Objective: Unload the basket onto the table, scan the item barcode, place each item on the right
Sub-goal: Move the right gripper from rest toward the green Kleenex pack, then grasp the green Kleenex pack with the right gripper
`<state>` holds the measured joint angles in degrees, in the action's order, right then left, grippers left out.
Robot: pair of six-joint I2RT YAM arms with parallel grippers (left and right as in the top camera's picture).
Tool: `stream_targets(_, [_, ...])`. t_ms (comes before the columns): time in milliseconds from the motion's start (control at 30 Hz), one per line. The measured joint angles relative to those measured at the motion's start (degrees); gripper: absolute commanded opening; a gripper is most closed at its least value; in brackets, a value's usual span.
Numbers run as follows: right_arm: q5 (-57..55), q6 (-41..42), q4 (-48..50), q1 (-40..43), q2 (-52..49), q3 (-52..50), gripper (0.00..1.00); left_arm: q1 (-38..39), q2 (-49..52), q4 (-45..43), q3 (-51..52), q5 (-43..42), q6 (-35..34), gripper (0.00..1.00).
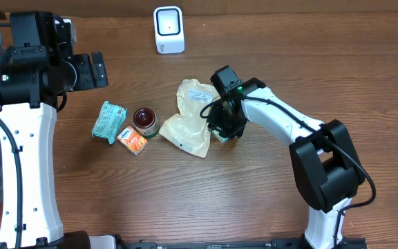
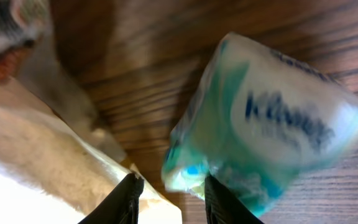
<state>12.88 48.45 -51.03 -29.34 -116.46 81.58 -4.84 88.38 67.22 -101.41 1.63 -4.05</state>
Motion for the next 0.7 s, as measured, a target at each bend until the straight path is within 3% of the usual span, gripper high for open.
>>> stream_targets(300, [-2.8,-5.86,-8.02,1.75,-0.17,0.15,0.37,0.0,0.0,0.02,0.0,0.0,0.0,1.0])
stream_targets(367, [-3.34,-11.82,-10.05,4.17,-0.17,0.5,0.45,0.0,0.0,0.02,0.0,0.0,0.0,1.0])
stream_targets(567, [-5.14,-35.76,-15.13,9.11,-0.35,6.27,0.52,0.0,0.0,0.02,0.0,-0.02,0.0,1.0])
stream_targets(600, [-5.29,-37.46,-15.78,9.49,-0.35,7.21,0.51,0.0,0.0,0.02,0.0,0.0,0.0,0.99])
stream_targets(700, [-6.36,-37.94,-19.32,11.67,-0.42,10.56,0.38,0.0,0.0,0.02,0.0,0.0,0.0,1.0])
